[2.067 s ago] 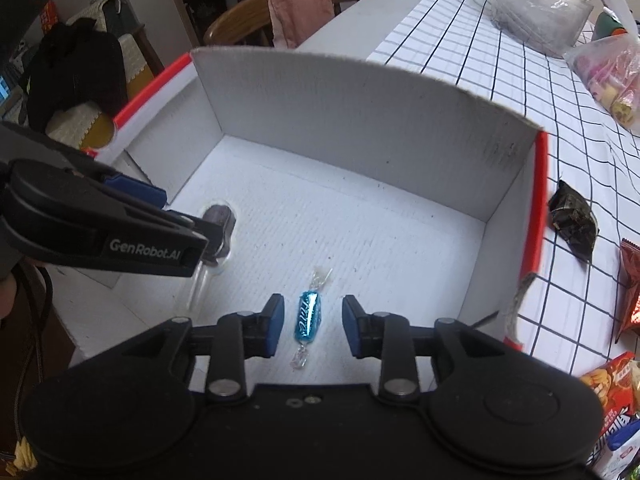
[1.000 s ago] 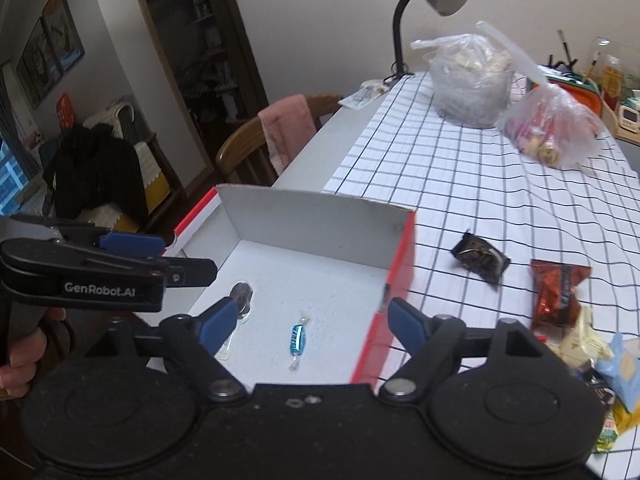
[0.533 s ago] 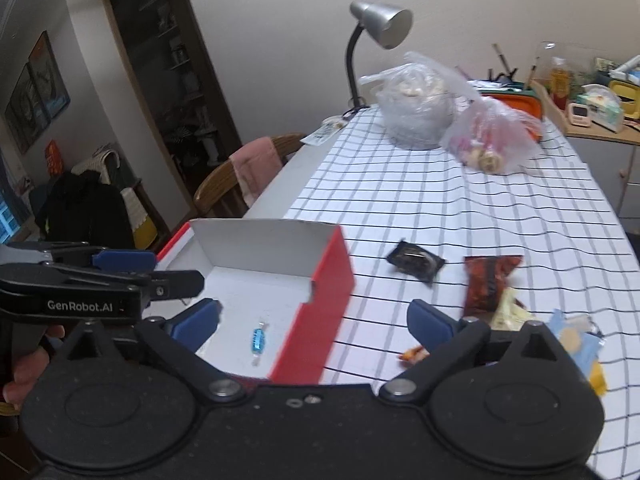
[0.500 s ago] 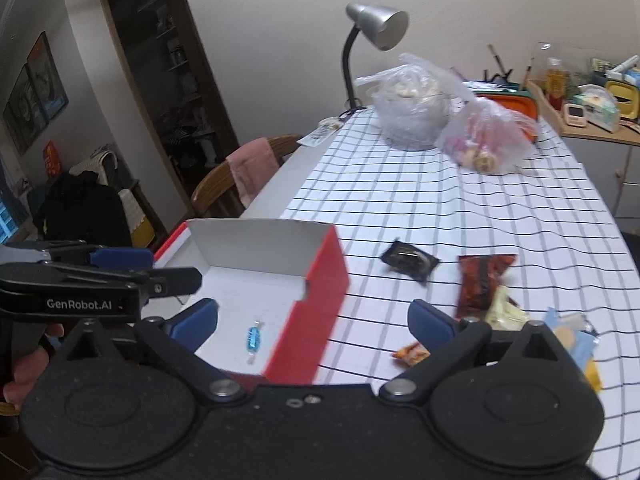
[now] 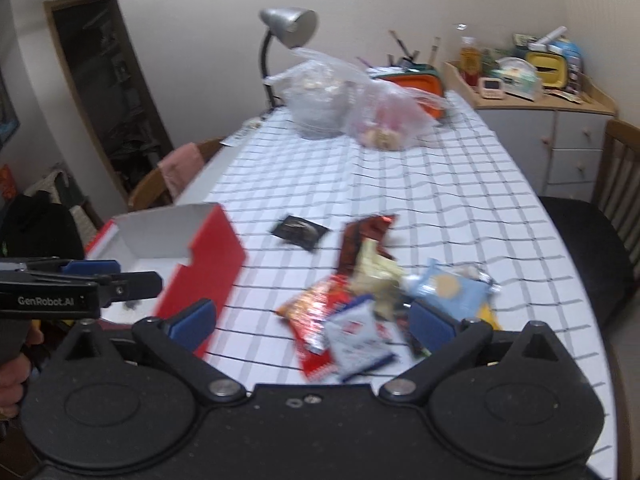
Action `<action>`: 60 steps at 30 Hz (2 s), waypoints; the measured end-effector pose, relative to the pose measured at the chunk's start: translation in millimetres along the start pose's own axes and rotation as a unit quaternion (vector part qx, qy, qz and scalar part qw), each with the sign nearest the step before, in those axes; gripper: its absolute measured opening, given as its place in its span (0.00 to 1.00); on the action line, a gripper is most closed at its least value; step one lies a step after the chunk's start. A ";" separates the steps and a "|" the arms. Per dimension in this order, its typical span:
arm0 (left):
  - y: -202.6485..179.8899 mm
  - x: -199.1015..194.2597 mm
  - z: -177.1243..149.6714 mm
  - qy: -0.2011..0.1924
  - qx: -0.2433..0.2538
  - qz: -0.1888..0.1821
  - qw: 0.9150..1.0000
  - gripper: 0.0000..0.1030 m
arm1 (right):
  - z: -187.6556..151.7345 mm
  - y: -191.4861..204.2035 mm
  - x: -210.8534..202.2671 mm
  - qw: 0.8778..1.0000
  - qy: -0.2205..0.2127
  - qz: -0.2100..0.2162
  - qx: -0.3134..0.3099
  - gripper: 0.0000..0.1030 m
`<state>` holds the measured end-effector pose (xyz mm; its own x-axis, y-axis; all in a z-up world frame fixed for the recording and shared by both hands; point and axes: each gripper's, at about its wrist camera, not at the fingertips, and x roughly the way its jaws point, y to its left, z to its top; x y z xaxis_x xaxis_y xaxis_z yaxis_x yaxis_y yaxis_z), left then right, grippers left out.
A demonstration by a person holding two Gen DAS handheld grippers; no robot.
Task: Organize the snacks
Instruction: 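Grasp the blue cookie packet with the right tool while the left grasps the white milk packet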
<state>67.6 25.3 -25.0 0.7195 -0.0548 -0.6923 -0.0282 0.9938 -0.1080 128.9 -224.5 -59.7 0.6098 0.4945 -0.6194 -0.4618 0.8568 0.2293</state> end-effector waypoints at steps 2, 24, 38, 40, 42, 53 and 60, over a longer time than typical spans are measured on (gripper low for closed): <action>-10.9 8.1 -2.5 0.006 0.006 0.000 1.000 0.78 | -3.0 -15.0 -1.0 1.000 0.007 -0.008 0.003 1.00; -107.3 121.0 -13.9 0.088 -0.013 0.034 0.995 0.78 | -14.6 -125.2 29.8 0.996 0.056 -0.056 -0.031 0.99; -118.1 171.1 -21.6 0.124 -0.131 0.085 0.980 0.78 | -9.9 -151.5 51.0 0.992 0.086 -0.036 -0.090 0.98; -119.3 172.4 -20.9 0.121 -0.137 0.094 0.979 0.78 | -9.9 -150.5 56.6 0.991 0.091 -0.032 -0.096 0.98; -120.0 173.4 -20.0 0.120 -0.141 0.101 0.978 0.78 | -11.4 -147.1 61.3 0.990 0.094 -0.026 -0.106 0.97; -119.4 173.7 -20.2 0.127 -0.138 0.116 0.975 0.60 | 4.4 -134.3 104.6 0.979 0.091 -0.013 -0.180 0.86; -108.0 167.3 -22.0 0.130 -0.151 0.102 0.975 0.49 | 11.6 -121.3 132.2 0.967 0.102 0.015 -0.233 0.74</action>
<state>175.7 -93.3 -144.8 0.4789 0.0784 -0.8744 -0.3830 0.9149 -0.1277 273.0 -261.3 -160.7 0.4738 0.4392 -0.7633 -0.7465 0.6601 -0.0836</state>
